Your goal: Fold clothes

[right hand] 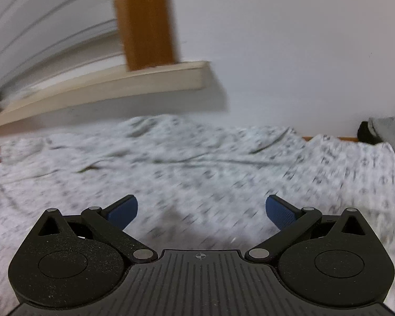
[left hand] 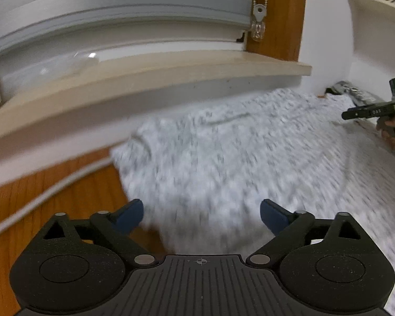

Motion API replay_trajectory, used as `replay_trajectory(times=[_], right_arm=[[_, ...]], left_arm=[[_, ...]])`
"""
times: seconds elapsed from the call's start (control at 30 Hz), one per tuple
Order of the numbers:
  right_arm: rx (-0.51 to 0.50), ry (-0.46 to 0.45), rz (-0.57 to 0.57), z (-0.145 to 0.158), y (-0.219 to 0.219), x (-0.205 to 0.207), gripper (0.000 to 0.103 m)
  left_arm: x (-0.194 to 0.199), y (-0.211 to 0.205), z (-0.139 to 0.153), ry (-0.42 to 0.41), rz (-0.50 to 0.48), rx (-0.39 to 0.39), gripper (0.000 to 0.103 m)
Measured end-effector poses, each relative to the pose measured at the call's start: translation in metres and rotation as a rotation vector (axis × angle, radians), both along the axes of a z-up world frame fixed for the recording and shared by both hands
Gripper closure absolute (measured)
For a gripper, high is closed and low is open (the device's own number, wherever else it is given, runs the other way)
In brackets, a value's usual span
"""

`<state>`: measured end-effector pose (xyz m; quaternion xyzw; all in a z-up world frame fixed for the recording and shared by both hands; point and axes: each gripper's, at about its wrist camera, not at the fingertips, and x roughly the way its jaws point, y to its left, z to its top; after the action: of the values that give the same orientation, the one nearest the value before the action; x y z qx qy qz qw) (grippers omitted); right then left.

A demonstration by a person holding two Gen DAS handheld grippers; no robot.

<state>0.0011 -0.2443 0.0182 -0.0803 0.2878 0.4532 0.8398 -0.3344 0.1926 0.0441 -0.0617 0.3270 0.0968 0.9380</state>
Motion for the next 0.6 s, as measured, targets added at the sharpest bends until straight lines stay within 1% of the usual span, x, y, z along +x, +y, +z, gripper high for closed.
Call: replay_trajectory(times=[0.03, 0.13, 0.27, 0.43, 0.53, 0.57, 0.6], right_arm=[[0.003, -0.001, 0.004, 0.002, 0.005, -0.004, 0.0], [-0.017, -0.001, 0.014, 0.0, 0.009, -0.015, 0.0], [-0.043, 0.013, -0.006, -0.01, 0.008, -0.015, 0.0], [-0.029, 0.051, -0.027, -0.009, 0.003, -0.01, 0.0], [-0.024, 0.055, -0.024, -0.008, 0.001, -0.01, 0.0], [-0.021, 0.057, -0.026, -0.009, 0.001, -0.009, 0.0], [-0.018, 0.059, -0.027, -0.009, 0.0, -0.009, 0.0]], left_arm=[[-0.008, -0.003, -0.001, 0.0, 0.003, -0.006, 0.025], [-0.026, -0.013, -0.004, 0.008, 0.009, -0.042, 0.035], [-0.038, -0.03, -0.007, 0.012, -0.016, -0.068, 0.035], [-0.041, -0.038, -0.009, -0.001, -0.019, -0.076, 0.037], [-0.041, -0.036, -0.01, -0.019, -0.008, -0.087, 0.043], [-0.041, -0.034, -0.01, -0.027, 0.0, -0.089, 0.048], [-0.041, -0.033, -0.01, -0.035, 0.008, -0.089, 0.055]])
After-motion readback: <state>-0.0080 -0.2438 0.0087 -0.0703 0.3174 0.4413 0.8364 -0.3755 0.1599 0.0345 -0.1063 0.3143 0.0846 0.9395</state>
